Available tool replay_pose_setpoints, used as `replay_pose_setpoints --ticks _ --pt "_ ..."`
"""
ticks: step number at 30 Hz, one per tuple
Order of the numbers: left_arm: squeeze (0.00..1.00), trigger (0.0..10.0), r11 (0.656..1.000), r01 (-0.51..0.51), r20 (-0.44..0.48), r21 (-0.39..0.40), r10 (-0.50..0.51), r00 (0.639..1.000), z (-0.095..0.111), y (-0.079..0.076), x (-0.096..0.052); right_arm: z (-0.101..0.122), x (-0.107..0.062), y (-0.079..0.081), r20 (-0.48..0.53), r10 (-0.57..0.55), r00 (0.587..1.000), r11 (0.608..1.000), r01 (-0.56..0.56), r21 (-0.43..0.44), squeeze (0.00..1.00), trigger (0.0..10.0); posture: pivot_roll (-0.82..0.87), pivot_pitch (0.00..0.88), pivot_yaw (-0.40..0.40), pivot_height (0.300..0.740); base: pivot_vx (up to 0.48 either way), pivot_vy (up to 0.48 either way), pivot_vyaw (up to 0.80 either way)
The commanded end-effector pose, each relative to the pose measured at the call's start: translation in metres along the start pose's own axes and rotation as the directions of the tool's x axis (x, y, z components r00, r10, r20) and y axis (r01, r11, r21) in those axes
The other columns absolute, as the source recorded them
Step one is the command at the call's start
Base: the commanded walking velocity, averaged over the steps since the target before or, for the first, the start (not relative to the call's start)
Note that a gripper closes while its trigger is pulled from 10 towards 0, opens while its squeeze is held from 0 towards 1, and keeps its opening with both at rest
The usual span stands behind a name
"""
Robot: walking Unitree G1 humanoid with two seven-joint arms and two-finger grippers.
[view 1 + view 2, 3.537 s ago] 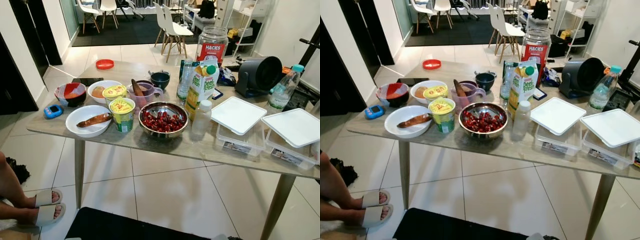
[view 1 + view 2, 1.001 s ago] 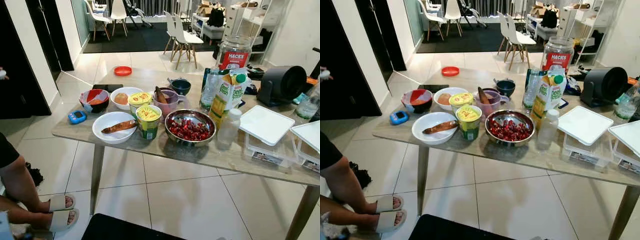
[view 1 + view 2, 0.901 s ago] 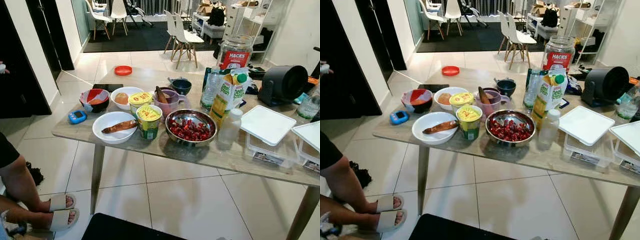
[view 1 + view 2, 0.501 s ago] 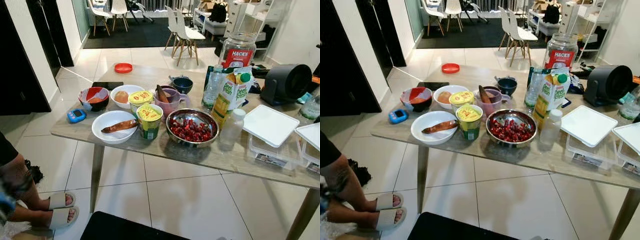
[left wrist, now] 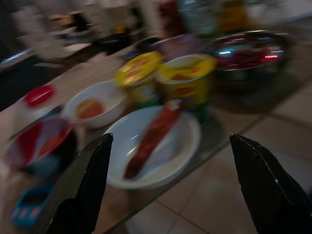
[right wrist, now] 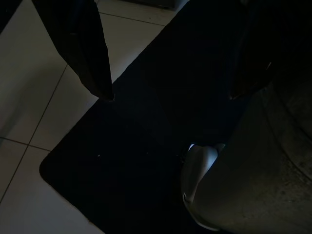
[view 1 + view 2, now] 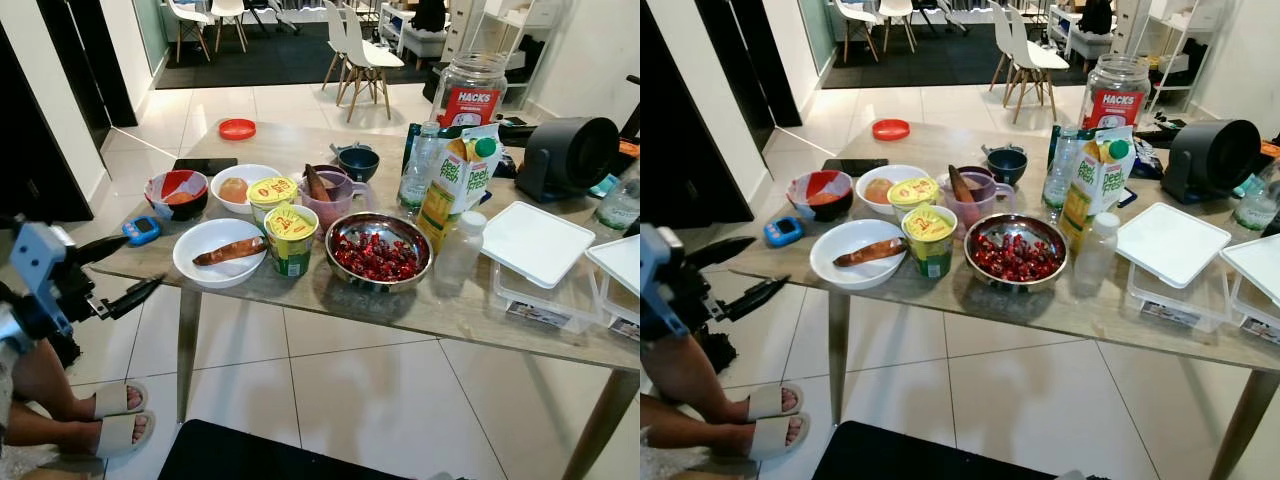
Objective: Restocking fridge
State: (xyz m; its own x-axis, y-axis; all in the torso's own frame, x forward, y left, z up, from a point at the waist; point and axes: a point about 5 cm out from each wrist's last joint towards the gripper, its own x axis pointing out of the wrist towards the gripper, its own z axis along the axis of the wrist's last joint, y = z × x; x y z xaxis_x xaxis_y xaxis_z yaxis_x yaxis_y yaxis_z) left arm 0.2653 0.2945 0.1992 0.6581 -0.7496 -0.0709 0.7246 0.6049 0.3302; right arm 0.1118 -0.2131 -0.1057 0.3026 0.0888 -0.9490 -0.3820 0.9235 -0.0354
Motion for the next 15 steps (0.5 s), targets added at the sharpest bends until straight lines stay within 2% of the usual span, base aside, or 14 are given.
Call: replay_pose_setpoints --ticks 1,2,3,5,6,8,9,11,12,13,14,15 --pt "0.00 10.0 0.995 0.098 -0.059 -0.003 -0.098 0.993 0.006 -0.003 -0.001 -0.002 0.001 0.007 -0.003 0.026 1.000 1.000 -0.025 0.006 0.00 10.0 -0.03 0.009 0.009 0.740 0.000 0.000 0.00" --pt "0.00 10.0 0.986 0.164 -0.137 0.011 -0.161 0.977 0.006 -0.005 -0.002 -0.002 0.001 0.008 -0.003 0.026 1.000 1.000 -0.026 0.007 0.00 10.0 -0.03 0.010 0.011 0.740 0.000 0.000 0.00" --pt "0.00 10.0 0.986 0.164 -0.137 0.011 -0.161 0.977 0.006 -0.005 -0.002 -0.002 0.001 0.008 -0.003 0.026 1.000 1.000 -0.026 0.007 0.00 10.0 -0.03 0.010 0.011 0.740 0.000 0.000 0.00" --pt "0.00 10.0 0.982 0.185 -0.286 0.046 -0.165 0.944 0.000 0.002 -0.005 -0.002 0.001 0.008 -0.003 0.027 1.000 1.000 -0.027 0.008 0.00 10.0 -0.03 0.011 0.014 0.740 0.000 0.000 0.00" --pt "0.00 10.0 0.982 0.185 -0.286 0.046 -0.165 0.944 0.000 0.002 -0.005 -0.002 0.001 0.008 -0.003 0.027 1.000 1.000 -0.027 0.008 0.00 10.0 -0.03 0.011 0.014 0.740 0.000 0.000 0.00" --pt "0.00 10.0 0.980 0.187 -0.373 0.073 -0.147 0.916 -0.005 0.006 -0.008 -0.002 0.002 0.009 -0.004 0.029 1.000 1.000 -0.029 0.008 0.00 10.0 -0.03 0.011 0.014 0.740 0.000 0.000 0.00" --pt "0.00 10.0 0.980 0.187 -0.373 0.073 -0.147 0.916 -0.005 0.006 -0.008 -0.002 0.002 0.009 -0.004 0.029 1.000 1.000 -0.029 0.008 0.00 10.0 -0.03 0.011 0.014 0.740 0.000 0.000 0.00" --pt "0.00 10.0 0.977 0.189 -0.437 0.097 -0.128 0.890 -0.009 0.011 -0.010 -0.002 0.002 0.009 -0.005 0.030 1.000 1.000 -0.030 0.008 0.00 10.0 -0.03 0.011 0.012 0.740 0.000 0.000 0.00" --pt "0.00 10.0 0.973 0.199 -0.493 0.120 -0.116 0.862 -0.013 0.014 -0.011 -0.003 0.002 0.009 -0.006 0.032 0.999 0.999 -0.032 0.007 0.00 10.0 -0.03 0.011 0.011 0.740 0.000 0.000 0.00" --pt "0.00 10.0 0.962 0.227 -0.568 0.151 -0.103 0.817 -0.020 0.019 -0.011 -0.004 0.001 0.009 -0.008 0.032 0.999 0.999 -0.032 0.006 0.00 10.0 -0.03 0.012 0.012 0.740 0.000 0.000 0.00" --pt "0.00 10.0 0.962 0.227 -0.568 0.151 -0.103 0.817 -0.020 0.019 -0.011 -0.004 0.001 0.009 -0.008 0.032 0.999 0.999 -0.032 0.006 0.00 10.0 -0.03 0.012 0.012 0.740 0.000 0.000 0.00" --pt "0.00 10.0 0.957 0.243 -0.591 0.162 -0.103 0.800 -0.022 0.020 -0.010 -0.004 0.001 0.009 -0.009 0.032 0.999 0.999 -0.032 0.005 0.00 10.0 -0.03 0.012 0.012 0.740 0.000 0.000 0.00"
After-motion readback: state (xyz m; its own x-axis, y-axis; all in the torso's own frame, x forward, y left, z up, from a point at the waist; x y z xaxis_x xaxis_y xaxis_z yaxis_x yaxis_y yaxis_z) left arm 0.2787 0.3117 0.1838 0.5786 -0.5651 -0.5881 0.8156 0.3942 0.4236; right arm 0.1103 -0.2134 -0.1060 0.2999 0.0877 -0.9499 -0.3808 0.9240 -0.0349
